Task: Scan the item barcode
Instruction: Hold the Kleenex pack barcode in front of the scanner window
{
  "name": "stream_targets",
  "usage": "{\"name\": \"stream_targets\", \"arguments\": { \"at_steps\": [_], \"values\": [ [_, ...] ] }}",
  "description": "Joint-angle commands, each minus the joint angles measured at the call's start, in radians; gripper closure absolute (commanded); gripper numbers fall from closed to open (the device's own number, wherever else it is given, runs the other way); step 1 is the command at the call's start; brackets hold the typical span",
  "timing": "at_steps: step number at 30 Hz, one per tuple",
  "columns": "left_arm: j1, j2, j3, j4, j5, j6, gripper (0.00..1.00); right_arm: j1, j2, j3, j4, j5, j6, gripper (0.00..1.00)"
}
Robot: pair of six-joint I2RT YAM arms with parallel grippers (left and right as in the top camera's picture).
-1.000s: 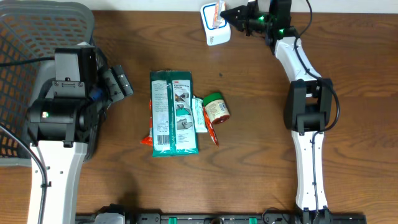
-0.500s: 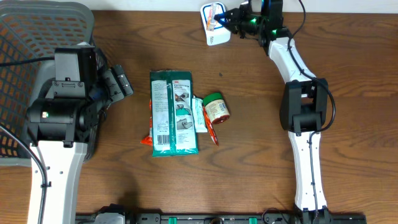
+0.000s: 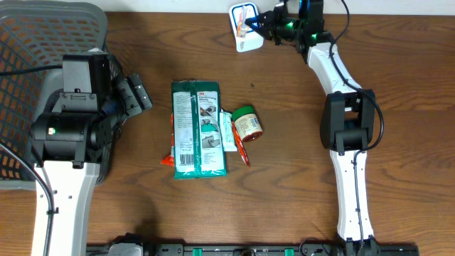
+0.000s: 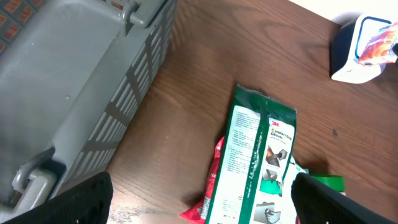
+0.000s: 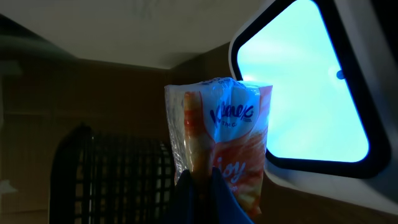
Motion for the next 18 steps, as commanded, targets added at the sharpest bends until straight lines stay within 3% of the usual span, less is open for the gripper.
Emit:
{"name": "stream_targets", "arguments": {
  "at_steps": [1, 8, 12, 18],
  "values": [
    [0.003, 0.000, 0.008, -0.002, -0.009, 0.013, 0.09, -0.010, -0.015, 0.015, 0.006, -0.074, 0.007, 0.99],
    [0.003, 0.000, 0.008, -0.002, -0.009, 0.013, 0.09, -0.023, -0.168, 0.015, -0.047, -0.157, -0.051, 0.99],
    [0.003, 0.000, 0.008, -0.002, -0.009, 0.013, 0.09, -0.022, -0.308, 0.015, -0.290, -0.108, -0.200, 0.99],
    [0.003, 0.000, 0.008, -0.002, -0.009, 0.013, 0.08, -0.024, -0.522, 0.015, -0.801, 0.214, -0.568, 0.99]
  ]
}}
